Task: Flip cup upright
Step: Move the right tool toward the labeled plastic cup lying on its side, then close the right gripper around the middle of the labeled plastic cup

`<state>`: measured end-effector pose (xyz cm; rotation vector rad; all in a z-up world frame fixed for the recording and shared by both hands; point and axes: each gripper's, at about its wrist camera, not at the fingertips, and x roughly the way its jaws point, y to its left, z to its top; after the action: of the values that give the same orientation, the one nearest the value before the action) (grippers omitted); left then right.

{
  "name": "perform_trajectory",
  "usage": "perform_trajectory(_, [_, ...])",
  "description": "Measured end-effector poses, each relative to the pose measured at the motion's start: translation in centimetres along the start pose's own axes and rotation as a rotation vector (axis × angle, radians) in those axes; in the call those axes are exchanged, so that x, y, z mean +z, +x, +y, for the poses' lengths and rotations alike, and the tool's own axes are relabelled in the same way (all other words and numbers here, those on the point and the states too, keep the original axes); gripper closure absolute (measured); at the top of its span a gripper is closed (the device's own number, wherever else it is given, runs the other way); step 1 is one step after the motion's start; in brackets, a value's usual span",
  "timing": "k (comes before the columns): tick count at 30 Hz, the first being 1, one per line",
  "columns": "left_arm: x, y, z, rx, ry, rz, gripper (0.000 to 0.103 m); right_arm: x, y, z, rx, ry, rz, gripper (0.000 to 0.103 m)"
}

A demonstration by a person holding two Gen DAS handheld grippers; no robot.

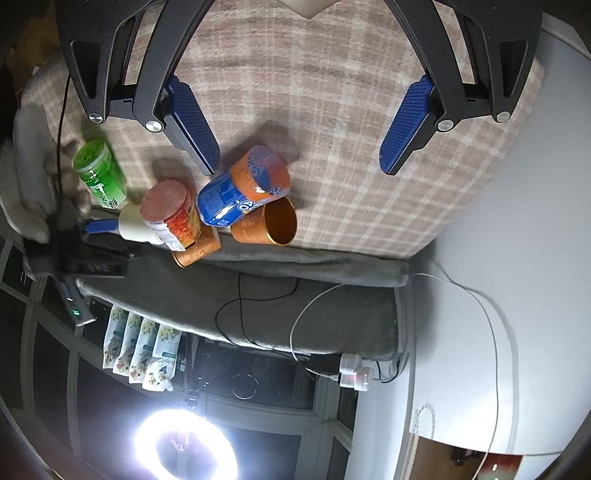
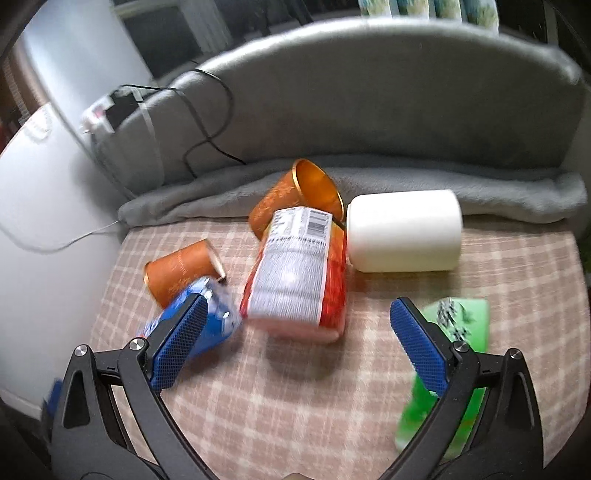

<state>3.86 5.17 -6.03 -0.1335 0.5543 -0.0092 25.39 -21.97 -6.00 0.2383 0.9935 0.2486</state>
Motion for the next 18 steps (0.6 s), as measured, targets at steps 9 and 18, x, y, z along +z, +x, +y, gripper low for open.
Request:
perform_trajectory(9, [0.1, 0.7, 0.8, 0.003, -0.023, 0.009, 0.015, 1.7, 4.8, 0.1, 0.021, 0.050, 0.139, 0.002])
perform_trajectory(18, [0.2, 0.8, 1.0, 0.013, -0.025, 0.004, 0.015, 1.5, 7.1, -0.5, 0.050, 0.120, 0.185, 0.009])
